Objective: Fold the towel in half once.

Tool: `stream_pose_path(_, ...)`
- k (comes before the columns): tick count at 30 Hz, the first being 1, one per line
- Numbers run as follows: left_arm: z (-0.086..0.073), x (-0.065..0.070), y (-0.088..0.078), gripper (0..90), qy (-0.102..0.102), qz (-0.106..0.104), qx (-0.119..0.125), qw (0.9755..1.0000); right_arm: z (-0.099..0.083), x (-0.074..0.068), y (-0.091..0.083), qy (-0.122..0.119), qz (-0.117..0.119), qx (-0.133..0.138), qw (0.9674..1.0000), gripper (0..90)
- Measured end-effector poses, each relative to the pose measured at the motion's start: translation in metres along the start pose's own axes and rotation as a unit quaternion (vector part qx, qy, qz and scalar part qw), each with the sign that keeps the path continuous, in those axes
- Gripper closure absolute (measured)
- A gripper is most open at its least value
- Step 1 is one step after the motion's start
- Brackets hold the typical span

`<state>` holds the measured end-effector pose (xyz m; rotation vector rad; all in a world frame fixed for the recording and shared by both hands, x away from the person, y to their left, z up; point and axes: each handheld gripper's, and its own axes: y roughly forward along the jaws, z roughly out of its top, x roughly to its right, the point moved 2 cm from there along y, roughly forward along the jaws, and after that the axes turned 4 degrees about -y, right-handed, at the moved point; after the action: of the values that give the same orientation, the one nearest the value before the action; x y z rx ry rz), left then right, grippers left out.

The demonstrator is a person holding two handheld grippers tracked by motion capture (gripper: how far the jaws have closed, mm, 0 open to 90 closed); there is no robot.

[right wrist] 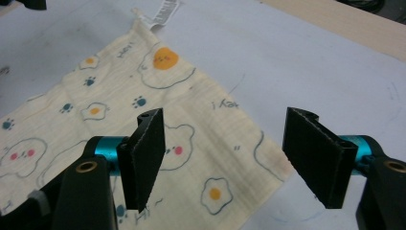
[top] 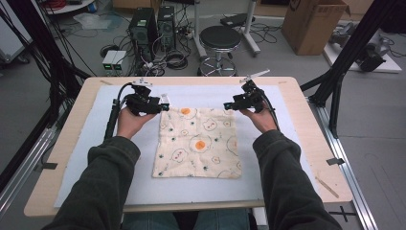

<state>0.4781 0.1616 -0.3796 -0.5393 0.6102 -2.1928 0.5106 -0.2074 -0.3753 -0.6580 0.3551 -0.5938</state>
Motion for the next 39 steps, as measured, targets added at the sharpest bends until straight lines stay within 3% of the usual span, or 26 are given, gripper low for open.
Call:
stream_pose_path(7,-0.009,-0.013,0.017,44.9,-0.009,0.008,-0.011,0.9999,-0.007,0.012,0.01,0.021,-0.014,-0.017,0.9995,32.1)
stream_pose_path(12,-0.013,-0.021,0.022,47.1,-0.012,0.016,-0.007,0.9998,-0.011,0.017,0.019,0.024,-0.022,-0.035,0.9989,34.2)
stream_pose_path(16,-0.017,-0.028,0.028,47.9,-0.019,0.017,-0.018,0.9995,-0.014,0.02,0.025,0.03,-0.027,-0.043,0.9983,35.6)
stream_pose_path(28,-0.027,-0.034,0.046,50.2,-0.03,0.026,-0.032,0.9987,-0.024,0.029,0.034,0.05,-0.025,-0.063,0.9964,39.6)
stream_pose_path(32,-0.029,-0.036,0.049,52.8,-0.037,0.029,-0.025,0.9986,-0.026,0.029,0.04,0.05,-0.024,-0.07,0.996,40.6)
stream_pose_path(39,-0.032,-0.04,0.052,53.6,-0.05,0.035,-0.027,0.9978,-0.028,0.032,0.047,0.058,-0.038,-0.069,0.9952,42.5)
